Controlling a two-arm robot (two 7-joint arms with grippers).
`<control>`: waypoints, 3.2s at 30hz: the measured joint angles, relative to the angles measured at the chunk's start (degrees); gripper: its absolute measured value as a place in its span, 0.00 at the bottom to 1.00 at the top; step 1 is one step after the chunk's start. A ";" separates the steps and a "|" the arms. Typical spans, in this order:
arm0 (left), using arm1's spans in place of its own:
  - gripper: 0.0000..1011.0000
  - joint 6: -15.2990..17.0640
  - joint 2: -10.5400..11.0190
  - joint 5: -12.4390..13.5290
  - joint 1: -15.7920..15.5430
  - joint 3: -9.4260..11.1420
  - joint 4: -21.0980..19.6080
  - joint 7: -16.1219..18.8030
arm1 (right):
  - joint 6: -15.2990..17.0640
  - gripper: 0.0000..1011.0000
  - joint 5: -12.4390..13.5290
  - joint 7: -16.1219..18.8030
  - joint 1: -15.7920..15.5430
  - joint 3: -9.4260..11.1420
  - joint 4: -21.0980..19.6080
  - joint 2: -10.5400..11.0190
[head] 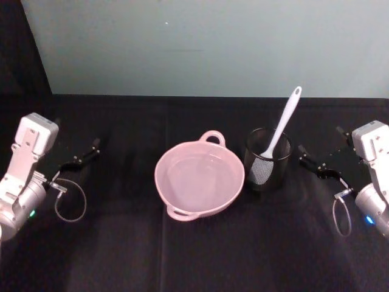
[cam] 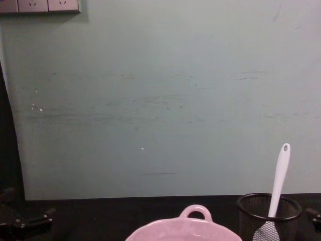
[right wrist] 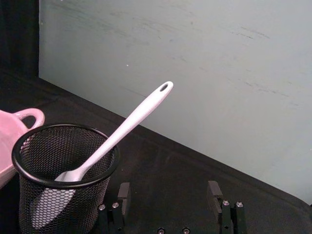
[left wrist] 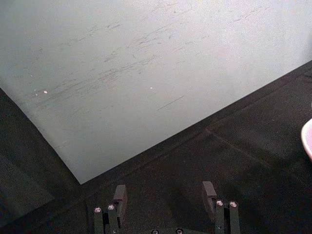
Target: Use the one hand to pick up the spoon and stir the clear water in the bowl.
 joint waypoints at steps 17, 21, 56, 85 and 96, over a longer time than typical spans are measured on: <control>1.00 0.00 0.00 0.00 -0.01 0.00 0.00 0.00 | 0.00 0.99 0.00 0.00 0.00 0.00 0.00 0.00; 1.00 0.00 0.00 0.01 0.00 0.00 0.00 0.00 | 0.01 0.99 0.00 0.00 0.00 0.01 0.00 0.00; 1.00 0.00 0.00 0.00 0.00 0.00 0.00 0.00 | 27.01 0.99 42.03 26.97 10.55 10.43 7.00 -4.56; 1.00 0.00 0.00 0.00 0.00 0.00 0.00 0.00 | 25.49 0.87 41.78 30.34 18.33 4.98 16.14 -7.65; 1.00 0.00 0.00 0.00 0.00 0.00 0.00 0.00 | 25.55 0.56 41.76 30.29 18.24 5.06 16.01 -7.60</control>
